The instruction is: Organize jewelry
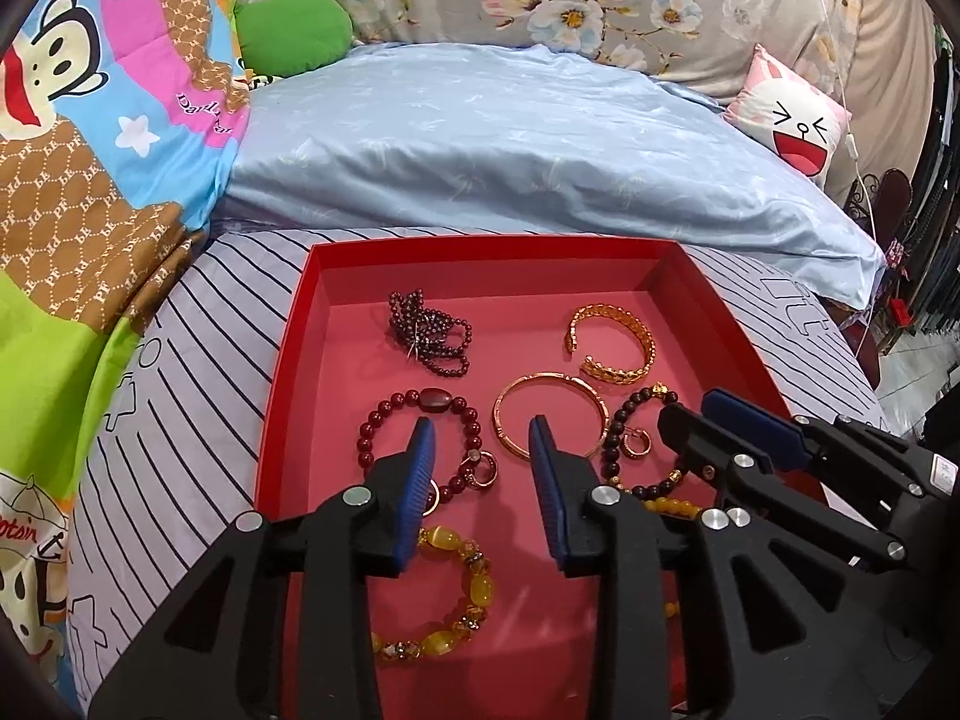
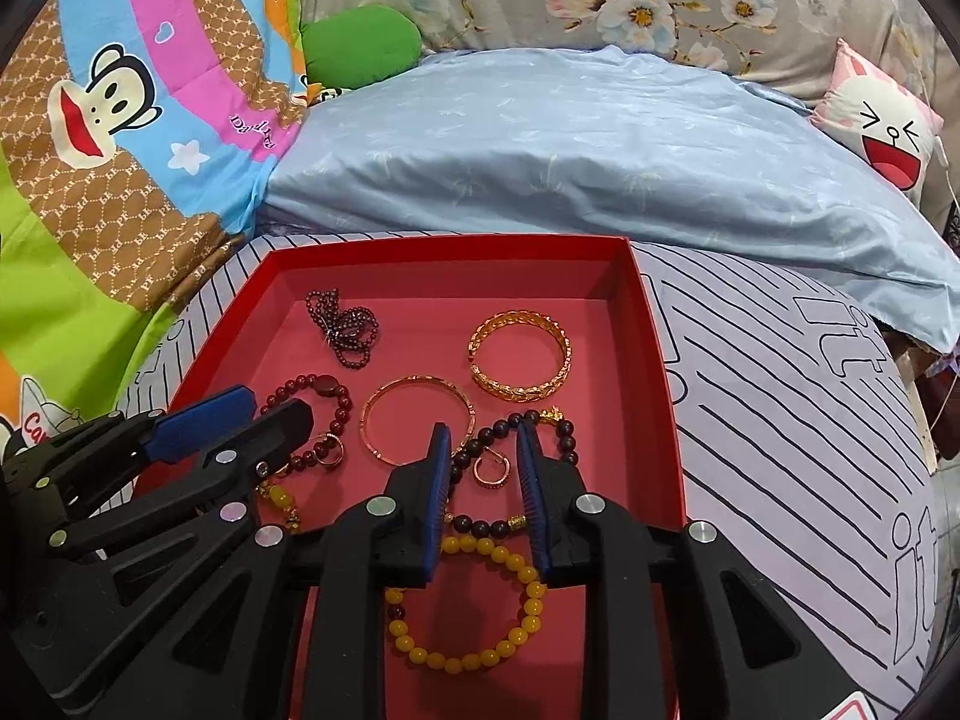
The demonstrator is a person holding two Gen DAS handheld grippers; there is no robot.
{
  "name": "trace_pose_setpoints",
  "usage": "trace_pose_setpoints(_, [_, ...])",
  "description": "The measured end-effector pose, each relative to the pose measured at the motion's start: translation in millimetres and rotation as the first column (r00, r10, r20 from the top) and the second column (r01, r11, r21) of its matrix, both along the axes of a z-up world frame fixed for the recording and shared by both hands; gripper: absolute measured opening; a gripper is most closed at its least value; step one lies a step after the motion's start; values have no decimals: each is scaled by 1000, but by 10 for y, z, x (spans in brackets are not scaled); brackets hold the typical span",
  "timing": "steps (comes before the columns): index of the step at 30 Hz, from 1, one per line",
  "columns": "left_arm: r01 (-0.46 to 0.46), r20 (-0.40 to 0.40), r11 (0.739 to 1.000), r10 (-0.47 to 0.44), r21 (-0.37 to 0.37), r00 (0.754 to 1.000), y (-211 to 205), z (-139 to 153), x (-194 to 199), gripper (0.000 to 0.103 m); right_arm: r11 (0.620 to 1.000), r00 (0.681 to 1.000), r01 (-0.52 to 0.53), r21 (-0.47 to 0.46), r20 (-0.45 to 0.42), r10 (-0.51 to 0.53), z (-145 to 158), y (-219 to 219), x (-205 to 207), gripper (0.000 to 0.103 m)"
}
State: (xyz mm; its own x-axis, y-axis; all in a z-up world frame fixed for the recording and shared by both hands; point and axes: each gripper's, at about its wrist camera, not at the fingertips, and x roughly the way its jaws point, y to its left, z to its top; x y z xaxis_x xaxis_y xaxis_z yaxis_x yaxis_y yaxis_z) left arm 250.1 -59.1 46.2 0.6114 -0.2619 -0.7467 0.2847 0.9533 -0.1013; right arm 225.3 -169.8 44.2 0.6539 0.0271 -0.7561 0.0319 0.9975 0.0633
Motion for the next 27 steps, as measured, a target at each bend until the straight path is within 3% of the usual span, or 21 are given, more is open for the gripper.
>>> trace_pose_setpoints(21, [-13, 34, 1000, 13, -5, 999, 75, 309, -481, 34, 999, 998, 28, -39, 51, -26, 332, 53, -506, 25])
trace_pose_setpoints(27, [-41, 36, 999, 41, 4, 998, 153, 331, -701, 50, 998, 998, 44, -46, 56, -41, 365, 78, -768, 26])
